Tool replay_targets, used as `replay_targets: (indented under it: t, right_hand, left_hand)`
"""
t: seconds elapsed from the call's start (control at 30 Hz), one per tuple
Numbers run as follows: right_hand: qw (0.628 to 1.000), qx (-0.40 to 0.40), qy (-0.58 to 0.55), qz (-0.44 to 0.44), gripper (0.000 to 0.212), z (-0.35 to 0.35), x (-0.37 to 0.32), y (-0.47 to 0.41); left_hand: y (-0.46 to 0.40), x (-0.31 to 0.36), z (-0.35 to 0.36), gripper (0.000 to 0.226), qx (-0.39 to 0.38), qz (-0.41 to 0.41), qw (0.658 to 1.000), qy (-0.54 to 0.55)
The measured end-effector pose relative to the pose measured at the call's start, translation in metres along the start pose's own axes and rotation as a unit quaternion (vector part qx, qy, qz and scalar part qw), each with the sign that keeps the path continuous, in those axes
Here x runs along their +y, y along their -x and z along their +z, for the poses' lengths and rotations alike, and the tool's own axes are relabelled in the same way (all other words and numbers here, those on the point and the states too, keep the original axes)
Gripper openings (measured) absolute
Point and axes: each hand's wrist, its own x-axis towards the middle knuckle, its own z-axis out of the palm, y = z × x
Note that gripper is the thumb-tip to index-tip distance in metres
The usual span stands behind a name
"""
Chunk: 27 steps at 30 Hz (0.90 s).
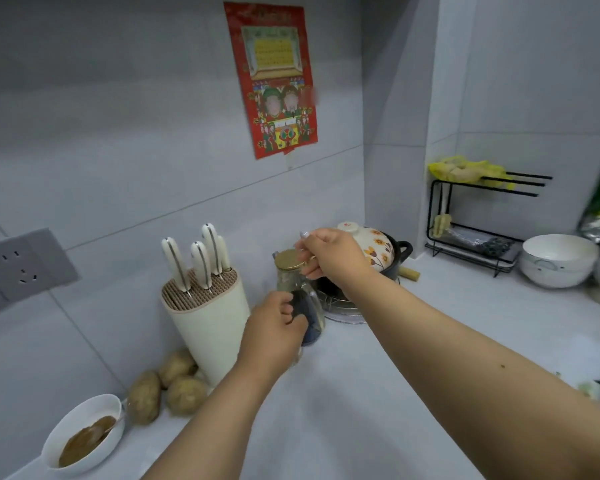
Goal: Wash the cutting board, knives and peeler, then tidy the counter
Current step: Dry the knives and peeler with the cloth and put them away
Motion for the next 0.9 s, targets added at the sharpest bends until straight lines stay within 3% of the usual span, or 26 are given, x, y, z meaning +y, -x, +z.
replay_targets:
  t: [0.17,0.5,0.9]
  right_hand:
    - [0.998,0.055,-0.009,0.033,0.029,-0.059,0.004,0.038]
    - [0.981,0.181,-0.020,0.059,0.026,-0.193,0.028,0.102]
    - [0.934,0.340,-0.034,0.106,0.028,-0.352,0.064,0.193]
  left_hand:
    - [0.011,0.039,0.040,0.024,-0.088,0.028,0.994,0.054]
    - [0.036,0.119,0.132,0.016,-0.189,0.091,0.975,0.072]
    - [0.086,0.204,0.268,0.016,-0.329,0.105,0.934,0.086]
